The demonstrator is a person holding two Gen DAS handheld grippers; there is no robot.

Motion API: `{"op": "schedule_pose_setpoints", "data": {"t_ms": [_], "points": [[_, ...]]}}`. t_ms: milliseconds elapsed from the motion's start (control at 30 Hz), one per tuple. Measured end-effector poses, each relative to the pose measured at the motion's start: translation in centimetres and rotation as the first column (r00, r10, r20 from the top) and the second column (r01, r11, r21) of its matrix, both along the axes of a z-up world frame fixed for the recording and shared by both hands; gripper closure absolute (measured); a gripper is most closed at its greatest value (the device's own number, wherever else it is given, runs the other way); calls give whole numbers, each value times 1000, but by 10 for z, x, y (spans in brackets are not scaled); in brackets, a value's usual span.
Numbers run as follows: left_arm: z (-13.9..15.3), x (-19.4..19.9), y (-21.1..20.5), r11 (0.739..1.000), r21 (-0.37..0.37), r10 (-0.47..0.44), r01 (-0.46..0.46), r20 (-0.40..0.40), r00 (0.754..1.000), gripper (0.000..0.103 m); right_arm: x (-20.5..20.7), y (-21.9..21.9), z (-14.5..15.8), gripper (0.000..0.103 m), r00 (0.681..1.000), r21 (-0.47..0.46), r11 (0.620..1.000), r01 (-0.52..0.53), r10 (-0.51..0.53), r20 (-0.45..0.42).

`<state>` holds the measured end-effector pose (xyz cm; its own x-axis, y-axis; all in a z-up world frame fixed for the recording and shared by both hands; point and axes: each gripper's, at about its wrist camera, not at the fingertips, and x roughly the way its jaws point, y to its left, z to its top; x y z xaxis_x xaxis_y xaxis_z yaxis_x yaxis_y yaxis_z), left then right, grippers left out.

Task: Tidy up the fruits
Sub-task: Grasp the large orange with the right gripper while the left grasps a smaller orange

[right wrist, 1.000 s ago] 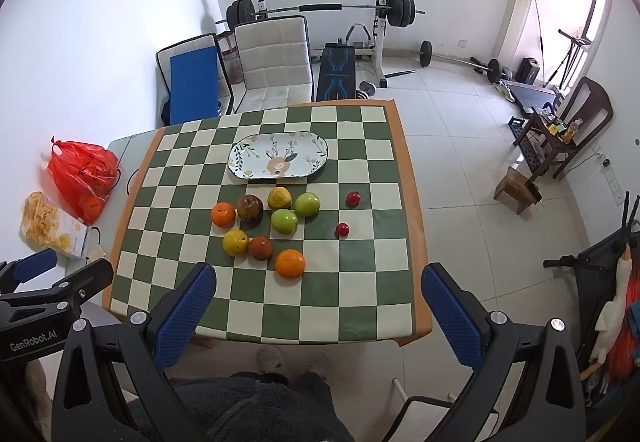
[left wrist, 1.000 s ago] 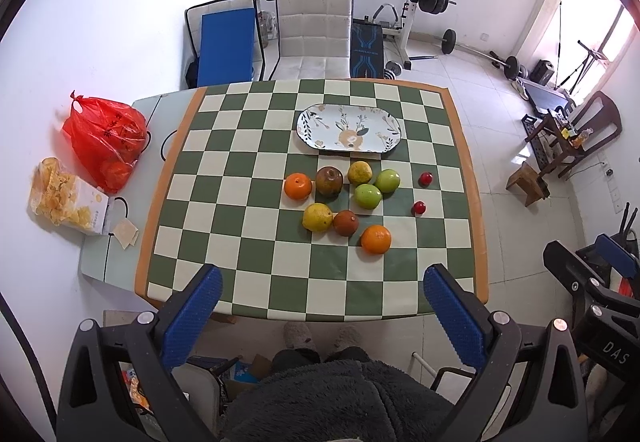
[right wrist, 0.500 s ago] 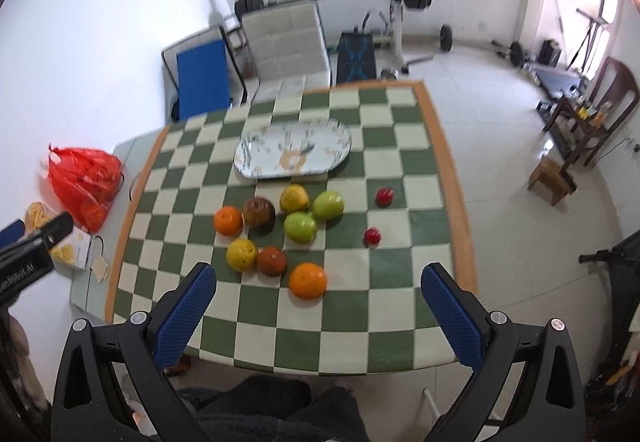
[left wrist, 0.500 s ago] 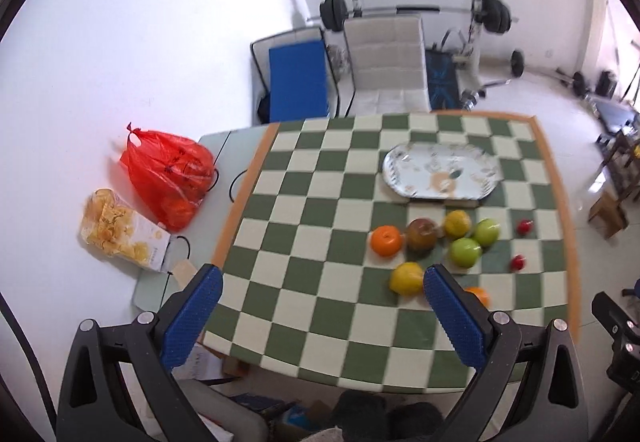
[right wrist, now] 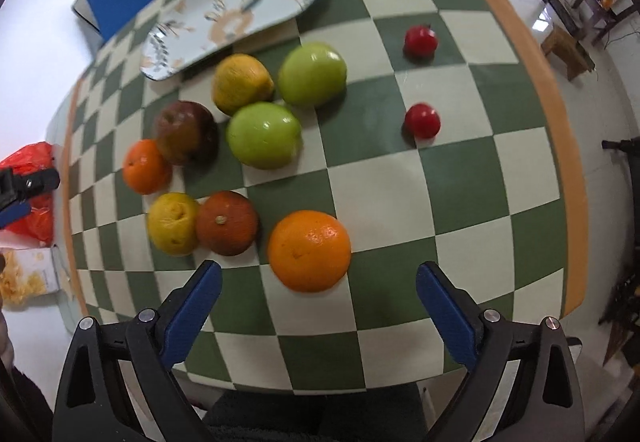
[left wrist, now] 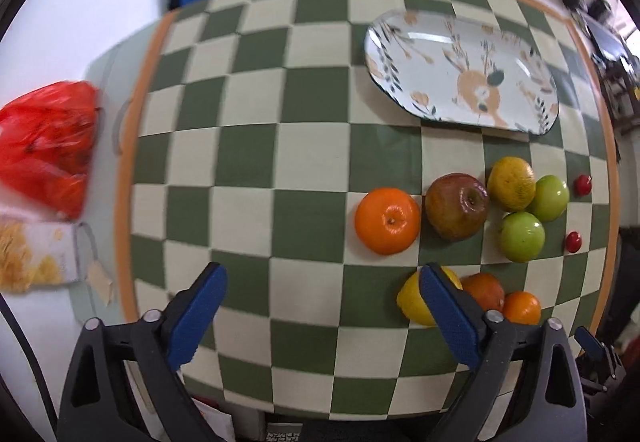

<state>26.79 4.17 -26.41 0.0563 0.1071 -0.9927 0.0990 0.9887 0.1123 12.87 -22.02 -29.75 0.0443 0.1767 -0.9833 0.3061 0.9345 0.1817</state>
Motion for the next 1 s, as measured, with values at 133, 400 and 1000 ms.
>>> {"op": "schedule_pose_setpoints", "data": {"t_ms": [133, 400, 1000], "points": [[-45, 20, -21, 986, 2, -163, 164, -101, 981, 22, 6, 4, -29, 5, 997, -9, 1000, 8, -9, -73], [-95, 26, -59, 924, -26, -379, 381, -188, 906, 22, 14, 12, -63, 5, 985, 14, 999, 44, -41, -169], [-124, 8, -24, 958, -80, -286, 277, -173, 942, 42, 19, 34, -94, 35, 969, 53, 993, 105, -91, -231]]}}
